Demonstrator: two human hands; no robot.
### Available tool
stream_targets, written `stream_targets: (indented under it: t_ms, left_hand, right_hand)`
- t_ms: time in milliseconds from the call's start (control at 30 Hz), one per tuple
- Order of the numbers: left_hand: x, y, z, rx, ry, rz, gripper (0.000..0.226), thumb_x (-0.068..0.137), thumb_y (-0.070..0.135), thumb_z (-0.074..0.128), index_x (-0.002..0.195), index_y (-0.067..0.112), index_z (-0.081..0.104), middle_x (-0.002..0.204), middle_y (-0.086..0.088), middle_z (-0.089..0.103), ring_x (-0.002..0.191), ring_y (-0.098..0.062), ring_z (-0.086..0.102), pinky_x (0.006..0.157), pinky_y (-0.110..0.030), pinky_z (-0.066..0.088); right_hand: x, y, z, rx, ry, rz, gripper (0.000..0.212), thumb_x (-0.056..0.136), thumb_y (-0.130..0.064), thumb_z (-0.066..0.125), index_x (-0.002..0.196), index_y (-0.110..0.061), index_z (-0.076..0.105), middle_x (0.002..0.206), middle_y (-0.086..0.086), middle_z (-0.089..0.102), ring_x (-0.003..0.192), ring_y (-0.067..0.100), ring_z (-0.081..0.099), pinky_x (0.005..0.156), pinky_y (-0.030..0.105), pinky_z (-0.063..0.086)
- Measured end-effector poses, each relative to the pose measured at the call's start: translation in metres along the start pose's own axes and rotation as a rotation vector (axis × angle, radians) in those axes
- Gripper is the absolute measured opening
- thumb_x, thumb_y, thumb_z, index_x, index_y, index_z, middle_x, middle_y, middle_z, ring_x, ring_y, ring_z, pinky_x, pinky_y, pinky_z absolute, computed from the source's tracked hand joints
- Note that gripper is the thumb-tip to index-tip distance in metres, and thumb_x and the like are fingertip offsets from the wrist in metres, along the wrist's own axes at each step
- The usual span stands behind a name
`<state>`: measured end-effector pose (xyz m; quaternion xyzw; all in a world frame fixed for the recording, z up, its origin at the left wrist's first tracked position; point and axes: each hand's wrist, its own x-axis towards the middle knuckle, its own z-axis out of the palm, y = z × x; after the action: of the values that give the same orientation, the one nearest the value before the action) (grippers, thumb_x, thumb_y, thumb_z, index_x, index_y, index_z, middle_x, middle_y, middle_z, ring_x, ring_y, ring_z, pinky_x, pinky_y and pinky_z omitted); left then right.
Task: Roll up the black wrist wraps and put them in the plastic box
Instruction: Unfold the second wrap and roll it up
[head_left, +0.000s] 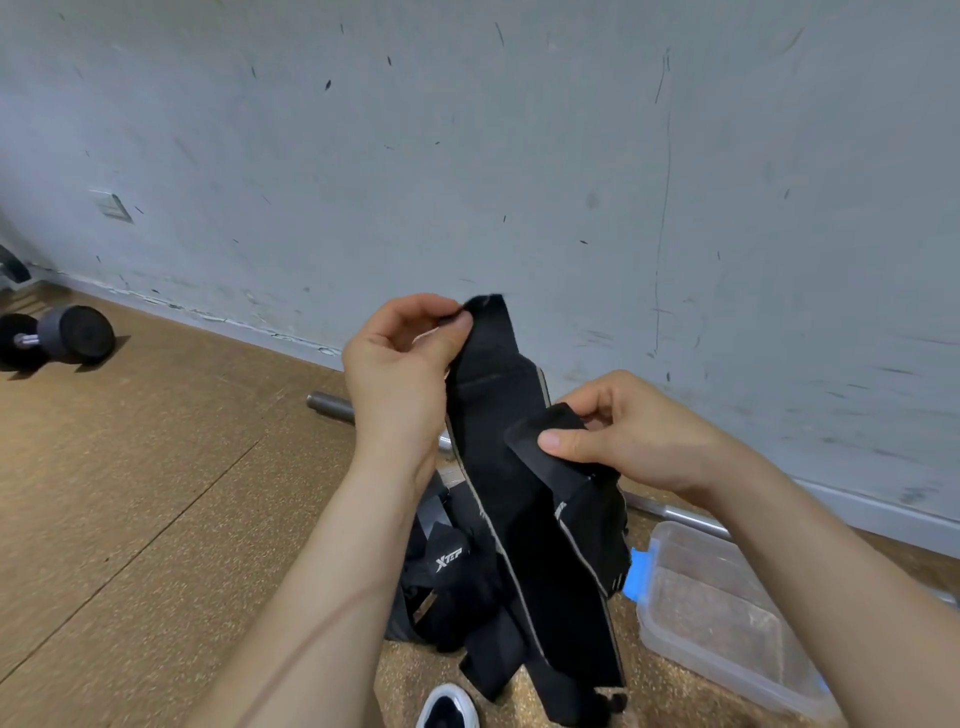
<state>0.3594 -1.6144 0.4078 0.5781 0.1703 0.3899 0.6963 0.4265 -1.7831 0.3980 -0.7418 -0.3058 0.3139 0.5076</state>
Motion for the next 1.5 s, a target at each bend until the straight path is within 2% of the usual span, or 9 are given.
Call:
stream_targets:
  t_ms: [167, 433, 600, 767, 967, 1167, 1300, 1400, 1500]
  left_hand:
    - [0.002, 0.001, -0.001, -0.197, -0.213, -0.311, 0.028, 0.088, -0.002, 0.064, 0.115, 0.004, 0.063, 0.081, -0.005, 0.075, 0.074, -0.014, 0.072, 0.069, -0.028, 0.059]
    - [0.007, 0.005, -0.011, -0.17, -0.152, -0.08, 0.024, 0.1, -0.005, 0.042, 0.091, 0.012, 0.056, 0.06, 0.004, 0.062, 0.054, -0.009, 0.055, 0.055, -0.02, 0.046]
    - [-0.001, 0.006, -0.011, -0.096, -0.496, -0.278, 0.03, 0.096, -0.006, 0.029, 0.08, 0.007, 0.052, 0.05, 0.0, 0.042, 0.038, -0.008, 0.029, 0.04, -0.017, 0.02]
    - [-0.024, 0.001, 0.013, 0.226, -0.696, -0.356, 0.01, 0.101, 0.004, 0.045, 0.098, 0.007, 0.055, 0.045, 0.006, 0.051, 0.036, -0.003, 0.041, 0.039, -0.014, 0.028]
    - [-0.034, -0.016, 0.019, 0.331, -0.7, -0.392, 0.02, 0.1, 0.016, 0.056, 0.109, 0.004, 0.07, 0.093, -0.017, 0.076, 0.08, -0.024, 0.072, 0.079, -0.036, 0.058]
    - [-0.031, -0.007, 0.023, 0.199, -0.569, -0.402, 0.015, 0.1, 0.016, 0.053, 0.094, 0.007, 0.063, 0.049, 0.006, 0.057, 0.037, -0.003, 0.045, 0.037, -0.014, 0.035]
    - [-0.018, -0.005, 0.016, 0.162, -0.543, -0.407, 0.061, 0.072, 0.049, 0.082, 0.117, 0.023, 0.049, 0.051, 0.008, 0.044, 0.042, -0.007, 0.035, 0.042, -0.017, 0.032]
    - [-0.013, 0.001, 0.006, 0.156, -0.619, -0.372, 0.081, 0.051, 0.032, 0.085, 0.122, 0.035, 0.045, 0.058, 0.006, 0.043, 0.046, -0.008, 0.035, 0.049, -0.021, 0.034]
    - [-0.014, 0.0, 0.004, 0.235, -0.564, -0.349, 0.069, 0.057, 0.009, 0.073, 0.118, 0.032, 0.05, 0.069, 0.003, 0.047, 0.05, -0.008, 0.04, 0.052, -0.024, 0.036]
  right_hand:
    - [0.001, 0.002, -0.008, 0.026, 0.058, -0.015, 0.014, 0.092, -0.008, 0.066, 0.089, -0.012, 0.079, 0.083, 0.01, 0.077, 0.076, 0.021, 0.074, 0.069, 0.029, 0.058]
    - [0.006, 0.006, -0.025, 0.194, 0.337, 0.004, 0.01, 0.092, -0.014, 0.066, 0.09, -0.008, 0.075, 0.077, 0.006, 0.075, 0.068, 0.016, 0.07, 0.065, 0.027, 0.054]
    - [0.008, 0.007, -0.024, 0.313, 0.459, -0.006, 0.017, 0.094, -0.02, 0.066, 0.085, -0.007, 0.073, 0.073, 0.006, 0.074, 0.063, 0.015, 0.069, 0.058, 0.024, 0.054]
    - [0.011, 0.002, -0.015, 0.415, 0.461, -0.125, 0.018, 0.095, -0.02, 0.063, 0.08, -0.013, 0.071, 0.066, 0.001, 0.071, 0.057, 0.013, 0.066, 0.051, 0.021, 0.05]
    - [0.014, 0.001, -0.014, 0.624, 0.483, -0.176, 0.014, 0.093, -0.021, 0.064, 0.089, -0.009, 0.07, 0.075, 0.008, 0.072, 0.067, 0.021, 0.069, 0.062, 0.032, 0.059]
    - [0.011, 0.011, -0.023, 0.42, 0.18, -0.027, 0.028, 0.086, -0.029, 0.068, 0.106, -0.01, 0.073, 0.096, 0.011, 0.076, 0.083, 0.021, 0.071, 0.071, 0.028, 0.057]
    - [0.015, 0.016, -0.026, 0.36, 0.414, 0.038, 0.014, 0.095, -0.014, 0.062, 0.101, -0.009, 0.074, 0.074, 0.002, 0.071, 0.061, 0.014, 0.057, 0.055, 0.024, 0.042]
    - [0.015, 0.016, -0.03, 0.318, 0.502, 0.113, 0.015, 0.097, -0.017, 0.059, 0.096, -0.009, 0.072, 0.066, -0.002, 0.057, 0.051, 0.009, 0.036, 0.044, 0.021, 0.022]
    - [0.011, 0.011, -0.032, 0.362, 0.444, 0.155, 0.015, 0.101, -0.021, 0.053, 0.097, -0.016, 0.067, 0.072, -0.001, 0.059, 0.05, 0.008, 0.044, 0.04, 0.018, 0.03]
